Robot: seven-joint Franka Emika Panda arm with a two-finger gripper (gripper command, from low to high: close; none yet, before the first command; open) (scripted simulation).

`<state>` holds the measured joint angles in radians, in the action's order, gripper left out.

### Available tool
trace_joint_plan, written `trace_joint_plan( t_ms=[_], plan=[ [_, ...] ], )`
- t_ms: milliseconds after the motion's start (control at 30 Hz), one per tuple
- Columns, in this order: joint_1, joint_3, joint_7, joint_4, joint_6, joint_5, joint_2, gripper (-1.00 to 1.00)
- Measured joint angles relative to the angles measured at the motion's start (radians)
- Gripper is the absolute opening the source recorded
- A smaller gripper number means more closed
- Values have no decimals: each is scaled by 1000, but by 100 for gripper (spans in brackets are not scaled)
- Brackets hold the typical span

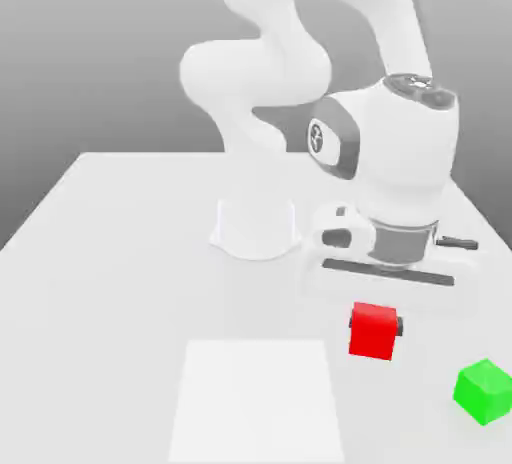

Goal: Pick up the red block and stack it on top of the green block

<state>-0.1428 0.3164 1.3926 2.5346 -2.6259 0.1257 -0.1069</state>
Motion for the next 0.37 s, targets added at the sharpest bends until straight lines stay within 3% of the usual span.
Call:
trace_joint_plan(
  t_ms=[133,233,267,367],
  plan=[
    [-66,67,-54,-127,42,19,-89,-100],
    [-107,32,-11,-150,-32,91,-191,-100],
    [-122,13,5,-153,-60,115,-224,100],
    [-122,13,5,-153,-60,115,-224,100]
  ],
)
